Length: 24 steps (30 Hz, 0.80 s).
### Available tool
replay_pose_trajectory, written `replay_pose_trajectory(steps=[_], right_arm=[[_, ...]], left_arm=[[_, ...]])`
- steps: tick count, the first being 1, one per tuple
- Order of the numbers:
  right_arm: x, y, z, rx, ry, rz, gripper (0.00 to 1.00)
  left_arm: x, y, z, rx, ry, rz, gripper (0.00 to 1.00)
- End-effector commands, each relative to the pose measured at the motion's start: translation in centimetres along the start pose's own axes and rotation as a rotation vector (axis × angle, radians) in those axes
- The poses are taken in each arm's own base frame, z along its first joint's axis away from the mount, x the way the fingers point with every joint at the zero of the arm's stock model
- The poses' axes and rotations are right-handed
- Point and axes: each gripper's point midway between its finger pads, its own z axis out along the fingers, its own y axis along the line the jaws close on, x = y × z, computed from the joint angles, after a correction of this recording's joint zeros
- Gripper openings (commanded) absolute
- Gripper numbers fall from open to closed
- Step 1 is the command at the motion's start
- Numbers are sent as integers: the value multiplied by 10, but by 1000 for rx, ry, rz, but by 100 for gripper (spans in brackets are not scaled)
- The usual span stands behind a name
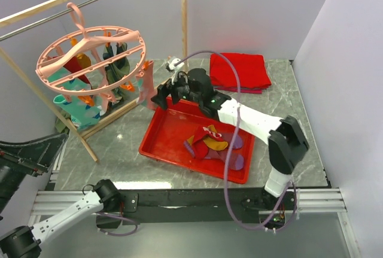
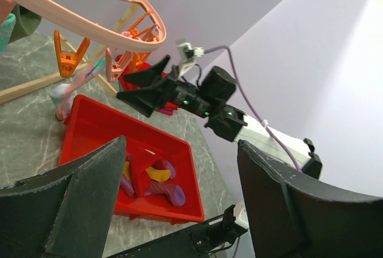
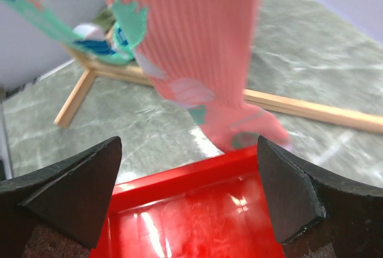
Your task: Remove the socks clipped to the hanger
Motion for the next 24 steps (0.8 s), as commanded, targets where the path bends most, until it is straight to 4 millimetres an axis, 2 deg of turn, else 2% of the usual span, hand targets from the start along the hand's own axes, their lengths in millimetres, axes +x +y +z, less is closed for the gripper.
replay_pose_trajectory(steps=[1,2,4,6,7,8,10,11,13,14,18,19,20,22,23,24], right_arm=[[-8,6,19,-189,-54,-74,100],[-5,-3,27,-196,-75,-75,100],[-3,-2,33,-244,-93,-96,100],[10,-10,47,-264,-73,-114,100],[-1,-12,53,-264,-87,-132,100],[15,-18,64,-260,-52,-132,100],[9,-24,72,-259,-66,-142,100],[16,-28,79,-264,-63,-128,100],[11,-29,83,-284,-78,-124,100],[16,-32,87,-286,-79,-115,100],[12,-23,88,-326,-94,-75,93],[19,-20,87,-334,-86,-58,91],[7,-12,81,-355,-121,-47,90],[14,-5,76,-371,-121,-21,83],[5,3,71,-384,-135,-14,78],[4,9,68,-398,-134,-13,66]], left_arm=[[6,-12,16,28,19,0,79],[8,-13,19,28,24,2,79],[14,-16,26,39,34,2,79],[19,-15,31,34,45,6,79],[20,-15,33,31,46,7,78],[20,-15,35,27,46,9,78],[21,-13,38,13,42,16,78],[21,-12,40,8,41,19,79],[21,-11,42,-4,36,29,78],[21,-11,45,-11,35,35,79],[24,-12,53,-19,39,39,78],[27,-13,55,-13,49,41,78],[31,-14,59,-13,58,42,78],[35,-16,64,-6,65,34,78],[39,-17,67,-3,80,33,78],[41,-19,68,3,85,26,77]])
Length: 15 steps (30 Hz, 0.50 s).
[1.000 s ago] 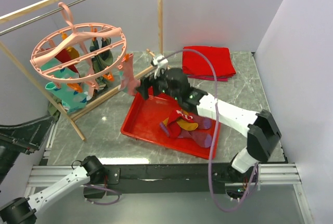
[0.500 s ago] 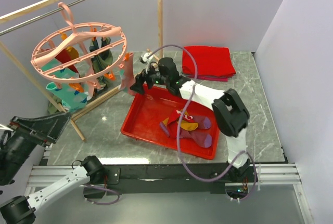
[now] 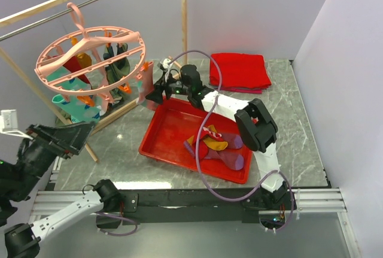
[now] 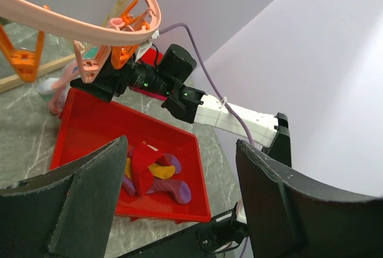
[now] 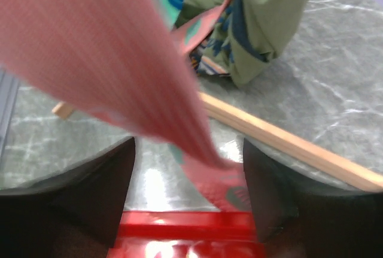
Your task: Remove the socks clipped to the hanger
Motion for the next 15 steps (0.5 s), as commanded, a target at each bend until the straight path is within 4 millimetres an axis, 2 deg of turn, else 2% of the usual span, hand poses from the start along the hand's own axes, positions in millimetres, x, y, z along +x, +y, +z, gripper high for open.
replay_pose_trajectory(steps=[1,2,3,4,5,6,7,8,13,15], right_arm=[[-43,40,-9,-92,-102,-10,61],[-52,51,-10,-102,-117,-14,52],[-54,54,-11,-95,-120,-8,33],[-56,58,-12,-94,-116,0,25],[-65,65,-16,-92,-120,4,17],[-69,69,-17,-74,-130,8,5],[-67,73,-20,-63,-128,18,2],[-81,82,-27,-63,-148,6,0],[-104,108,-44,9,-147,39,0],[-102,126,-46,9,-125,41,0]], left_arm=[[8,-14,20,31,28,-3,77],[9,-16,21,36,36,-3,77],[11,-17,22,34,45,-11,76],[13,-17,22,31,54,-12,76],[12,-19,22,33,57,-14,75],[13,-19,22,32,63,-19,75],[13,-19,22,29,65,-23,74],[15,-17,21,25,70,-23,74],[12,-14,17,15,49,-66,73],[16,-11,20,1,61,-67,73]])
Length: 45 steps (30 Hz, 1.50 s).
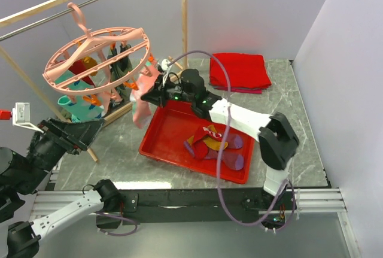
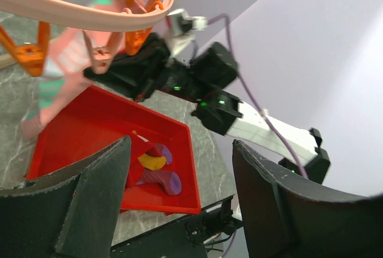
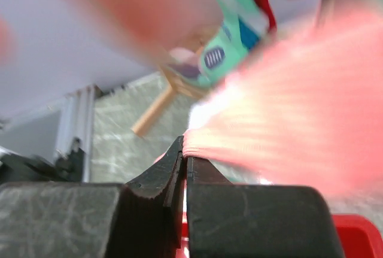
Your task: Remove the socks clipped to the hanger
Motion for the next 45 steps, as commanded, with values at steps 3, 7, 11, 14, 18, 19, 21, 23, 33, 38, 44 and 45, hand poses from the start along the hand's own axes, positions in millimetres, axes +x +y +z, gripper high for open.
replay_pose_trajectory(steps=[3,7,11,14,18,19,21,23,33,38,44,45], right_arm=[[-39,49,-25,107,-29,-52,0],[-29,80,-43,188,18,-43,0],[-25,97,-60,255,8,6,0],[-22,120,-68,234,6,26,0],[-23,140,-70,268,40,9,0],[-24,144,-69,275,43,11,0],[-25,160,-66,285,47,9,0],[-31,172,-64,294,42,15,0],[-9,200,-46,512,87,-11,0],[-9,200,-49,594,61,-15,0],[-11,203,-59,621,18,-15,0],[-14,204,-61,626,10,-23,0]], left_arm=[[7,-8,12,-7,39,-32,73],[9,-28,24,35,80,-38,73],[4,-44,27,92,71,-74,73],[9,-54,31,134,93,-86,72],[15,-60,39,142,127,-73,72],[17,-60,43,131,133,-69,72],[17,-58,45,120,133,-61,71],[17,-56,45,113,128,-68,70],[14,-16,52,-104,102,23,66],[12,-4,66,-215,118,133,68],[34,16,94,-305,151,191,68],[39,22,98,-333,159,197,66]])
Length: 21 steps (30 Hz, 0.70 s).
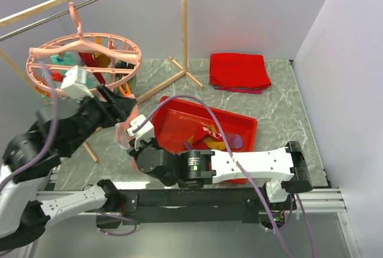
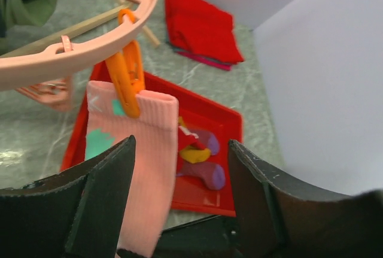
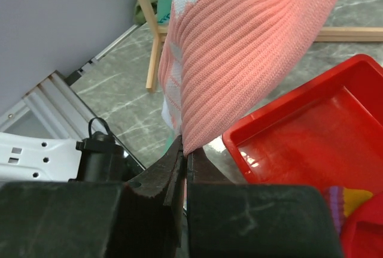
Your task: Remove the socks clipped to the hanger
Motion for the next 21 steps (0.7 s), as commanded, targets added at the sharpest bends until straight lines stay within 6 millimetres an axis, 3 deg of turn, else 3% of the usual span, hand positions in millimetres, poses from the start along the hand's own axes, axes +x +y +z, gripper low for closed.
replay_pose_trajectory(steps=[1,12,21], right_arm=[[-29,-10,-19,56,-99,60,0],[-18,-13,-28,84,-116,14,0],[-18,-18,-31,92,-129,18,0]], left_arm=[[12,16,21,-106,10,44,65],[2,12,44,-176,-30,61,66],[0,27,36,-220,-50,100,69]])
